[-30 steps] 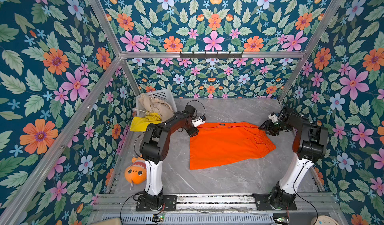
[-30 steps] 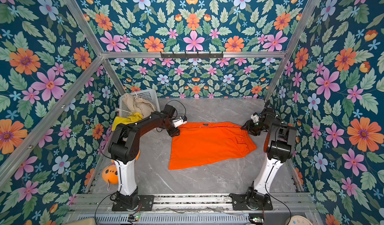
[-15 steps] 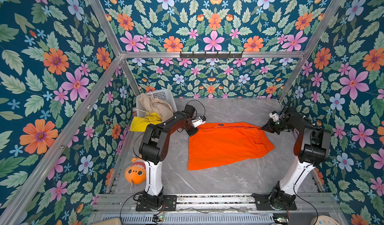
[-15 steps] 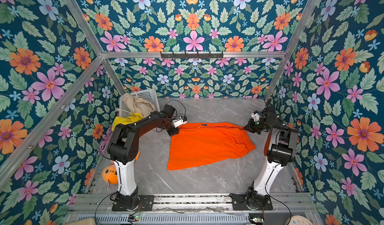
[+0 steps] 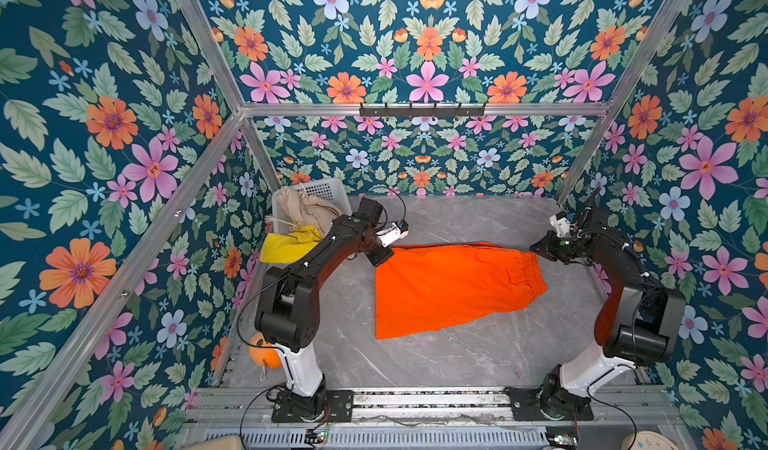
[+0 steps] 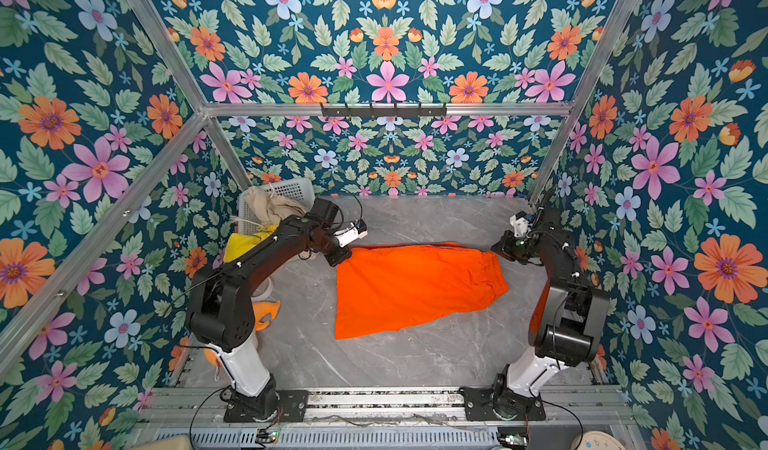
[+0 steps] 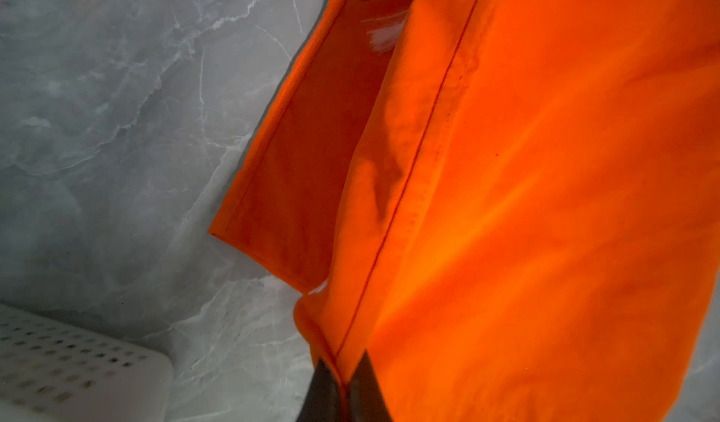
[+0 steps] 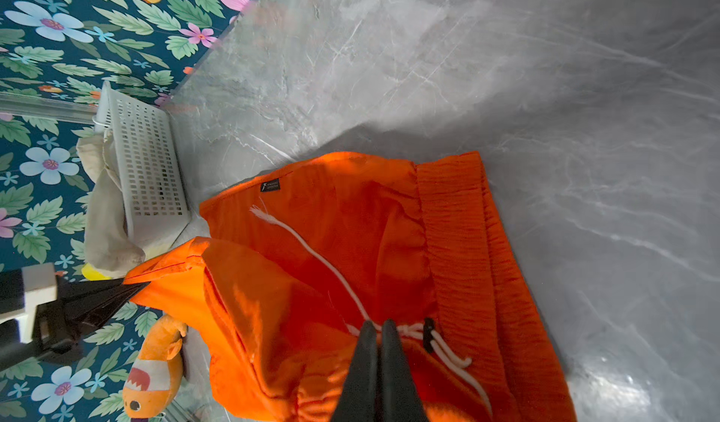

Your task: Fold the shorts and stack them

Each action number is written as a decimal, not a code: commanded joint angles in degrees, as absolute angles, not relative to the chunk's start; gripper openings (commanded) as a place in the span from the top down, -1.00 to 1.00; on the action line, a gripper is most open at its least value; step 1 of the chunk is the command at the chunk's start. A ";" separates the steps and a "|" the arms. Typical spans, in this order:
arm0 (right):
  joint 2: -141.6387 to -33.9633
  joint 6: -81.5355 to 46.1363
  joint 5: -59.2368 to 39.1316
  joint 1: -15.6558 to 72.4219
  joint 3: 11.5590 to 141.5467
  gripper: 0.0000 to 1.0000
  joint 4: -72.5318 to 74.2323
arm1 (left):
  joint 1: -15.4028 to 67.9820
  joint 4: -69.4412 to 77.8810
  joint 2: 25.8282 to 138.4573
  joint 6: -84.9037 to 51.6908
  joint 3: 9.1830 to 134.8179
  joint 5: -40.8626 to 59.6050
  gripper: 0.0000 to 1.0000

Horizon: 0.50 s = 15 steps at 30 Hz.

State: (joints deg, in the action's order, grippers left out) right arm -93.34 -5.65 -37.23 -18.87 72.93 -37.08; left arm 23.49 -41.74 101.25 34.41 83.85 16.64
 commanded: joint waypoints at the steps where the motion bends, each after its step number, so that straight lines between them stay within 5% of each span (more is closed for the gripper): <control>1: -90.12 -6.82 -36.32 -18.89 72.39 1.00 -38.16 | 23.55 -45.39 98.61 33.53 85.08 17.19 0.85; 15: -87.93 -8.25 -33.34 -18.83 73.07 1.00 -39.82 | 23.64 -49.67 98.04 32.67 93.83 18.93 0.84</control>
State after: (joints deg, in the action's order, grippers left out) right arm -87.81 -7.62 -34.30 -18.90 73.06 -39.46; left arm 23.68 -48.93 98.04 33.39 93.01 18.68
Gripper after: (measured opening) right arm 0.051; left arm 0.084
